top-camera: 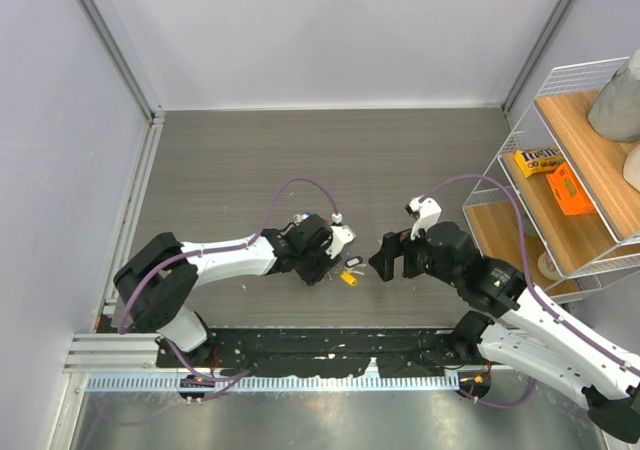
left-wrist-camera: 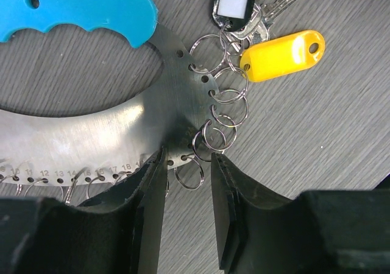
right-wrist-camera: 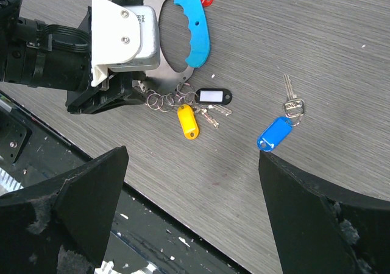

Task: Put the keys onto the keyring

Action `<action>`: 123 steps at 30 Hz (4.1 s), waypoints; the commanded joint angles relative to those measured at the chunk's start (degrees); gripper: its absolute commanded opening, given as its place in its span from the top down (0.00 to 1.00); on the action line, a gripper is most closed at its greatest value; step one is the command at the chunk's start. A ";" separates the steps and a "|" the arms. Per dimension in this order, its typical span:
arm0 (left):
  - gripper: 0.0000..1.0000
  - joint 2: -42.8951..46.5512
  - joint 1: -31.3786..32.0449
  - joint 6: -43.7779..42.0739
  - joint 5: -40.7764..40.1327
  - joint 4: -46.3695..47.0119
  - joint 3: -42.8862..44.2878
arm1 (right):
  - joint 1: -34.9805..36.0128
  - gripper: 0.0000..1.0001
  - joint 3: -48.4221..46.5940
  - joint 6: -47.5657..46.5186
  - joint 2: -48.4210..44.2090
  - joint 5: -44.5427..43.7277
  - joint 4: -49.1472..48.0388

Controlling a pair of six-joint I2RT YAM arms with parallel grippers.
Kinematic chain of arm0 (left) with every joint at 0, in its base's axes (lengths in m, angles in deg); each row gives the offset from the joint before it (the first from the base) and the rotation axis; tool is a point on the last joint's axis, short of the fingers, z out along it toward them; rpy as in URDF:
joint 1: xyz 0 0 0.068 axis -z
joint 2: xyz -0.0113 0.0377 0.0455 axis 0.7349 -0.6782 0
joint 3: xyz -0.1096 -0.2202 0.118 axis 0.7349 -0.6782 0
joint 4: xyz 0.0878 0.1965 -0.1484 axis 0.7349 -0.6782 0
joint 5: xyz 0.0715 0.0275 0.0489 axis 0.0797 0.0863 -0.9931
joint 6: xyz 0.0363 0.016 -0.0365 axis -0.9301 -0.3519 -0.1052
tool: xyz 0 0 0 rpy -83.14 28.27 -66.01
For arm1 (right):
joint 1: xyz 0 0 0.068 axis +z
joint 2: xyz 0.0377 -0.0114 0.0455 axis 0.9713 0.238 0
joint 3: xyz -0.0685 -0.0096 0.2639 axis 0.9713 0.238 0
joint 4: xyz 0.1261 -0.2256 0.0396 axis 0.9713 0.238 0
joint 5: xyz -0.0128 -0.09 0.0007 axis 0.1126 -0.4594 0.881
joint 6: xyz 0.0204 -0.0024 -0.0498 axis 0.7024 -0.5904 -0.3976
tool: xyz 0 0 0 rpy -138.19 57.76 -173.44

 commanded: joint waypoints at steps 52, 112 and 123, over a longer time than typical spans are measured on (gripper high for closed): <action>0.44 13.34 0.80 7.58 -1.89 -7.97 -0.30 | 0.41 0.05 1.13 1.19 -2.25 3.68 -3.51; 1.00 8.31 -1.05 6.35 -3.38 -3.40 0.05 | 0.50 0.05 2.97 1.54 -2.78 7.28 -6.59; 1.00 21.85 0.27 5.73 4.62 -6.21 -1.80 | 1.55 0.01 0.51 -2.32 -2.16 14.22 -6.24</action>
